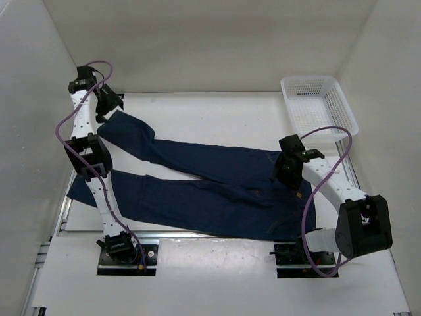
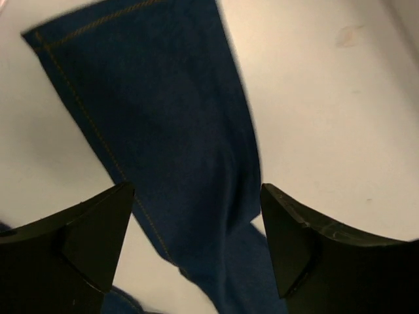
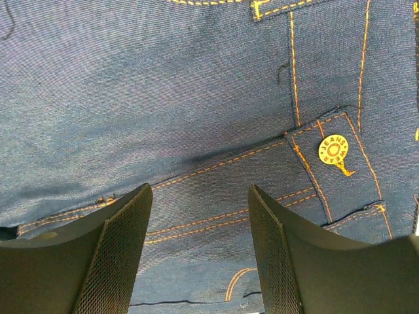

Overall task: Fold and stack the trousers
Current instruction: Flatten the trousers out

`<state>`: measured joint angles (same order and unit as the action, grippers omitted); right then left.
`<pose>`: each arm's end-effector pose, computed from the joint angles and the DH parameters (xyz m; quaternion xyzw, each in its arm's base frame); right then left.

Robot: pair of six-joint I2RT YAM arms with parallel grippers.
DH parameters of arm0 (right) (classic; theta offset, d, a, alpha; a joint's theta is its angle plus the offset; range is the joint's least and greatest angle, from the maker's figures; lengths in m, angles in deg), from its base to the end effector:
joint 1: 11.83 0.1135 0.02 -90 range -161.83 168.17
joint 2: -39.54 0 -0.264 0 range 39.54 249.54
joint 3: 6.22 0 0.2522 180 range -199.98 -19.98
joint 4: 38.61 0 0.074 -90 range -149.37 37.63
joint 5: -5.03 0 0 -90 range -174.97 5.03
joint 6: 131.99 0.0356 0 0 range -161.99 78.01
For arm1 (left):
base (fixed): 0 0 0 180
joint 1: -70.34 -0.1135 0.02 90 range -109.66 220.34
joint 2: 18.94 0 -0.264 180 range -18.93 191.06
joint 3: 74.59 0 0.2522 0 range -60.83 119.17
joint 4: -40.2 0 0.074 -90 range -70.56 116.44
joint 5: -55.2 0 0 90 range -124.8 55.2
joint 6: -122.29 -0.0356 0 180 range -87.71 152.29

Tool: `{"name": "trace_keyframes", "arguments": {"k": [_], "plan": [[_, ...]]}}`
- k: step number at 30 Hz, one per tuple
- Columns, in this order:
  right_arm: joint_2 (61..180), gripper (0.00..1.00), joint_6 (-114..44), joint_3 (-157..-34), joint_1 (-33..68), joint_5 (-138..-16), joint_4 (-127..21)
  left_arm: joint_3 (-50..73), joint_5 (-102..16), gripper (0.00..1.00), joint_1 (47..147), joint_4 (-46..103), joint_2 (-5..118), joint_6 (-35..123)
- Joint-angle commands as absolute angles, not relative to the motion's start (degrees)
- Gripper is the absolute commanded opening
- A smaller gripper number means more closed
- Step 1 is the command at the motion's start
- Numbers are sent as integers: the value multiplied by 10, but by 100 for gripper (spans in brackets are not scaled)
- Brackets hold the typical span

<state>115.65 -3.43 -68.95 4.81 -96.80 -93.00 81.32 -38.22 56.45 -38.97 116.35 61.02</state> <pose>0.2351 0.0626 0.2107 0.2051 0.9544 -0.0008 0.2168 0.4867 0.1182 0.2946 -0.3421 0.8993 -0.0635 0.2649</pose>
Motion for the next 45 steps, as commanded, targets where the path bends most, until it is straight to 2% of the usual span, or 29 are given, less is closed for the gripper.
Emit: {"name": "trace_keyframes", "arguments": {"k": [1, 2, 3, 4, 5, 6, 8, 9, 10, 11, 12, 14, 21, 27, 29, 32, 34, 45], "plan": [[1137, 66, -33, -696, 51, -971, -938, 721, -390, 88, 577, -341, 1041, 601], [1143, 66, -33, -696, 51, -971, -938, 679, -381, 83, 577, -341, 1025, 592], [1152, 66, -33, -696, 51, -971, -938, 662, -372, 53, 577, -341, 1012, 582], [1159, 66, -33, -696, 51, -971, -938, 647, -364, 31, 577, -355, 997, 582], [1159, 66, -33, -696, 51, -971, -938, 623, -350, 15, 577, -366, 997, 577], [1159, 66, -33, -696, 51, -971, -932, 614, -345, 10, 577, -380, 997, 572], [1164, 66, -33, -707, 51, -971, -932, 583, -325, 10, 577, -397, 997, 572], [1164, 66, -33, -707, 51, -971, -932, 540, -325, 15, 577, -397, 997, 572], [1164, 66, -33, -707, 51, -966, -932, 520, -325, 24, 577, -387, 997, 572], [1164, 66, -33, -713, 51, -966, -932, 500, -342, 43, 577, -376, 997, 572], [1164, 66, -33, -713, 51, -966, -932, 468, -348, 54, 577, -349, 997, 572], [1158, 66, -33, -713, 51, -960, -932, 461, -355, 64, 577, -344, 1028, 572], [1135, 66, -33, -707, 51, -960, -943, 486, -322, 65, 587, -322, 1085, 591], [1129, 66, -28, -702, 51, -960, -943, 521, -321, 64, 593, -322, 1135, 604], [1129, 66, -28, -702, 51, -960, -948, 533, -321, 60, 593, -322, 1149, 609], [1124, 66, -28, -702, 51, -966, -948, 547, -302, 34, 593, -339, 1166, 615], [1124, 66, -28, -702, 51, -972, -954, 552, -280, 10, 593, -357, 1166, 615], [1066, 66, 21, -653, 27, -984, -968, 443, -208, 10, 587, -364, 1009, 620]]}}
